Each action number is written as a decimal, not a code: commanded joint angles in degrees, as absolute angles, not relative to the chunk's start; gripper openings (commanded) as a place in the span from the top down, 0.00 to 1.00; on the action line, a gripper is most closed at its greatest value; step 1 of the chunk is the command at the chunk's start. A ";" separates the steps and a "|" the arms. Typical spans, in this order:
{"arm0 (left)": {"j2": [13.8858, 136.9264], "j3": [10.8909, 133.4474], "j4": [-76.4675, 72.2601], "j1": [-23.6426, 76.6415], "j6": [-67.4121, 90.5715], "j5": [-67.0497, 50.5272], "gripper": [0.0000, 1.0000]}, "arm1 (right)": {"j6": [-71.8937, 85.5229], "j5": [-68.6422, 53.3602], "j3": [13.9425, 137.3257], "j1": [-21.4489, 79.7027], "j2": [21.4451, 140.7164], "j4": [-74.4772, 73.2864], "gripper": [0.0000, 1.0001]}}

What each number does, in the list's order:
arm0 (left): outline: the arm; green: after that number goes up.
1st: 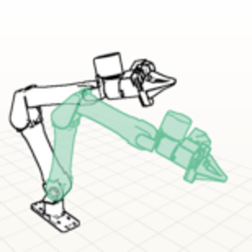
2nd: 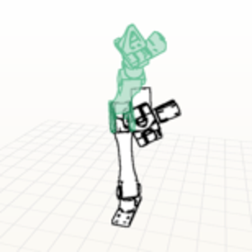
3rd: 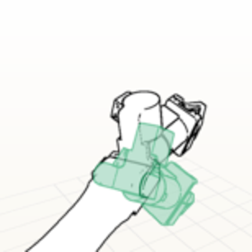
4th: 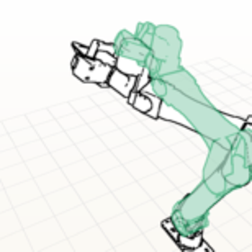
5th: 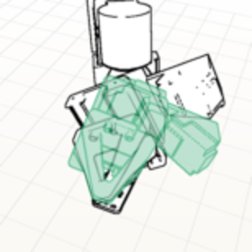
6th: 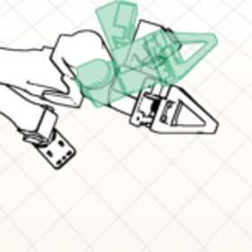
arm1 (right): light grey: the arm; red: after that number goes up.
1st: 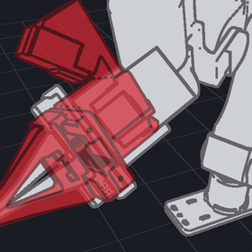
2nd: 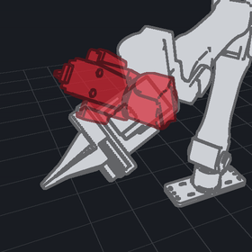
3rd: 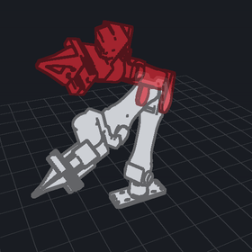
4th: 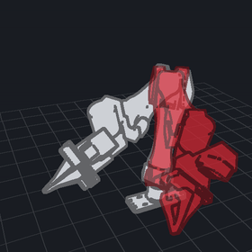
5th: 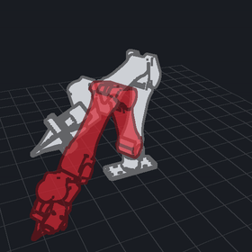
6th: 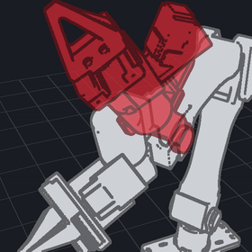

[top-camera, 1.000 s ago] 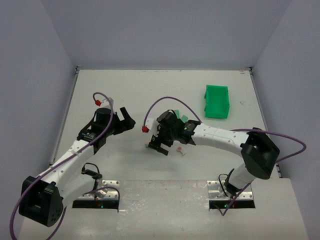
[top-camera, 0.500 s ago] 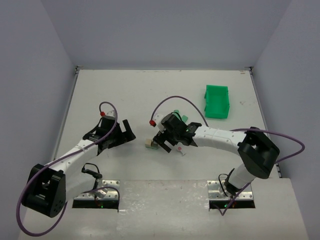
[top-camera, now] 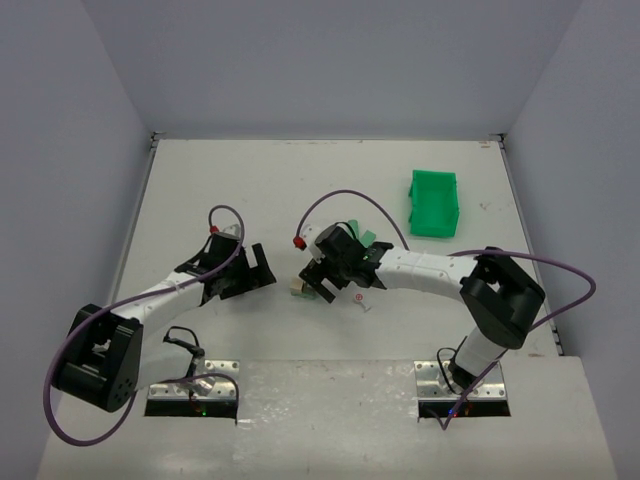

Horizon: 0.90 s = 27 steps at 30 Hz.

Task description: Build the wood block tower

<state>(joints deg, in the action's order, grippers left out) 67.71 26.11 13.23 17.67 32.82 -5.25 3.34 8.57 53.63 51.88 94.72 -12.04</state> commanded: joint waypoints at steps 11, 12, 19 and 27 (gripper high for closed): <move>71.70 27.36 8.42 19.89 32.41 -5.47 0.00 | 5.01 7.87 56.19 51.77 95.80 -9.76 0.01; 71.99 27.45 8.35 19.97 32.34 -5.55 0.00 | 5.01 8.01 56.28 51.77 95.83 -9.74 0.01; 72.42 27.81 8.23 20.67 32.22 -5.76 0.00 | 5.01 7.17 56.69 51.77 96.06 -9.67 0.01; 72.51 27.78 7.67 21.52 31.91 -6.20 0.00 | 4.84 6.86 57.19 51.77 96.74 -9.66 0.01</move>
